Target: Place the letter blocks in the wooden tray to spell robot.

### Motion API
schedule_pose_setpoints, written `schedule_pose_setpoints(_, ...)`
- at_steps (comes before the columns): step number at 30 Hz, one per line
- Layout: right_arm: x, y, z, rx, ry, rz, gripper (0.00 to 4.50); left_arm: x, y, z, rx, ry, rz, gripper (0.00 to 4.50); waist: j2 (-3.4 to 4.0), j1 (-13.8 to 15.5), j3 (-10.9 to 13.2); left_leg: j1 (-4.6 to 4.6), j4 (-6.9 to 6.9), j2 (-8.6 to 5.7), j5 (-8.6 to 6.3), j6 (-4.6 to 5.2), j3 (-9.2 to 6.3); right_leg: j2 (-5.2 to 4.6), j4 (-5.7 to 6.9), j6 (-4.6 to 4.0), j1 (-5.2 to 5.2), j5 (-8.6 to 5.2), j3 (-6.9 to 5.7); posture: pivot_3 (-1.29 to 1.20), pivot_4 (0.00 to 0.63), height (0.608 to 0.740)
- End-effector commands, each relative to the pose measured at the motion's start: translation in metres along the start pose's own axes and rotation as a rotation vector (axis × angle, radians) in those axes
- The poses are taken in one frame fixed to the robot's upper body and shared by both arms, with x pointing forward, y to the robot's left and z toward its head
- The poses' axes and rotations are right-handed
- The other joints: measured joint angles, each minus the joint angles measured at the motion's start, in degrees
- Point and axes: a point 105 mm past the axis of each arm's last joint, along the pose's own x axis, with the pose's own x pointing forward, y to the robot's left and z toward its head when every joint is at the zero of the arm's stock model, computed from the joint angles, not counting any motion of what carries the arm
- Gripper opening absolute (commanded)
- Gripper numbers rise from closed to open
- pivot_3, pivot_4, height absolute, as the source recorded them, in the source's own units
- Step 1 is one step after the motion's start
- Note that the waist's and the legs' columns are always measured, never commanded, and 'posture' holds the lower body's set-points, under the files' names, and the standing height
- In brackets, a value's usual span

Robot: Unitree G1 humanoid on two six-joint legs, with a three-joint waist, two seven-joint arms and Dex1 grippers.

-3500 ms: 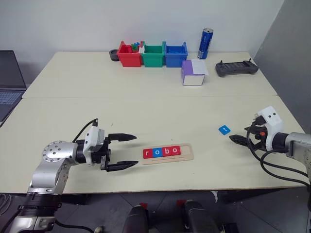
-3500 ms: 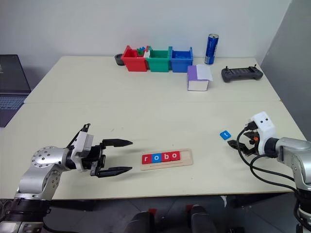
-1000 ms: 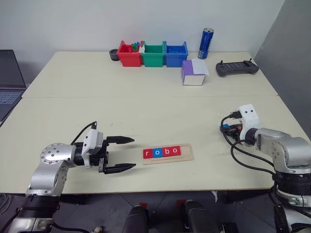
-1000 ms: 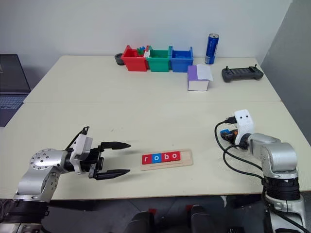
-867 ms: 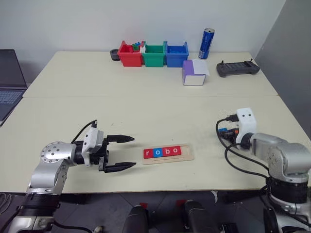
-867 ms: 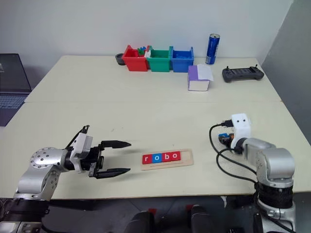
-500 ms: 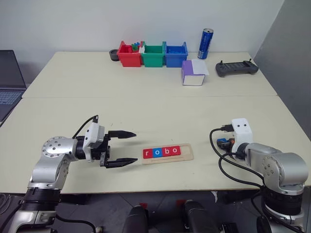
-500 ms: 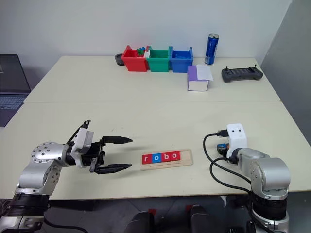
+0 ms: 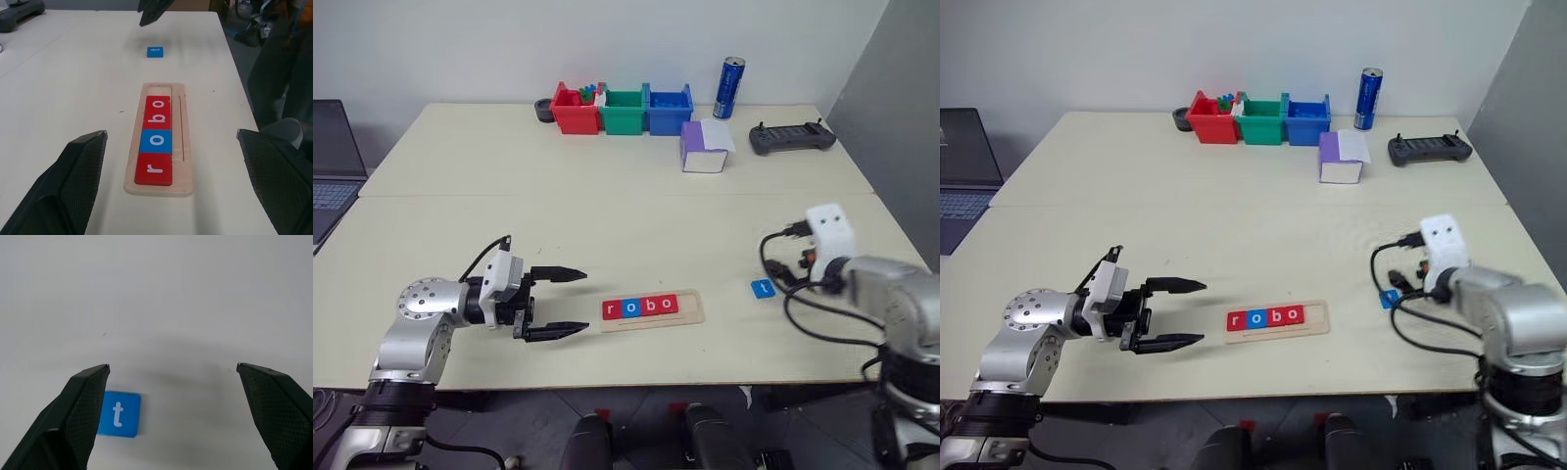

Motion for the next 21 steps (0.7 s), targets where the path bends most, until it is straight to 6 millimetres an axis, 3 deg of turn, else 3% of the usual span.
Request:
schedule_pose_setpoints(1, -0.009, 0.016, 0.010, -0.193, -0.092, 0.266, 4.46, 0.000, 0.003, 0.004, 0.027, -0.004, 0.008, 4.50, -0.03, 0.0, 0.0, 0.01, 0.00, 0.00, 0.00, 0.00, 0.00, 0.00, -0.04, 0.00, 0.00, -0.01, 0.00, 0.00, 0.150, 0.740)
schedule_pose_setpoints(4, -0.017, 0.029, -0.016, -0.444, -0.070, 0.551, 4.46, 0.002, 0.004, 0.005, 0.029, -0.008, 0.007, 4.50, -0.05, 0.0, 0.0, 0.01, 0.01, 0.01, -0.12, 0.20, 0.02, 0.01, -0.11, 0.09, 0.06, 0.03, -0.01, 0.00, 0.150, 0.740)
schedule_pose_setpoints(6, -0.013, 0.021, -0.031, -0.532, -0.022, 0.646, 4.46, 0.002, 0.004, 0.005, 0.030, -0.011, 0.005, 4.50, -0.04, 0.0, 0.0, 0.01, 0.04, 0.01, -0.15, 0.26, 0.07, 0.01, -0.16, 0.26, 0.08, 0.10, 0.02, 0.00, 0.150, 0.740)
schedule_pose_setpoints(9, 0.004, 0.007, -0.032, -0.621, -0.012, 0.689, 4.46, 0.000, 0.005, 0.005, 0.030, -0.010, 0.005, 4.50, 0.00, -1.0, 0.0, 0.05, 0.12, 0.01, -0.15, 0.25, 0.25, 0.00, -0.16, 0.32, 0.06, 0.14, 0.14, 0.00, 0.150, 0.740)
schedule_pose_setpoints(15, 0.032, 0.000, -0.031, -0.765, 0.020, 0.772, 4.46, -0.004, 0.004, 0.002, 0.037, -0.006, 0.016, 4.50, -0.01, -1.4, 0.0, 0.21, 0.11, 0.04, -0.14, 0.25, 0.28, 0.03, 0.02, 0.22, 0.08, 0.10, 0.18, 0.00, 0.150, 0.740)
schedule_pose_setpoints(21, 0.044, 0.003, -0.032, -0.829, 0.023, 0.843, 4.46, -0.010, -0.005, -0.004, 0.026, 0.002, 0.044, 4.50, 0.00, -0.9, 0.0, 0.08, 0.10, 0.02, -0.14, 0.25, 0.29, 0.01, 0.00, 0.29, 0.02, 0.15, 0.18, 0.00, 0.150, 0.740)
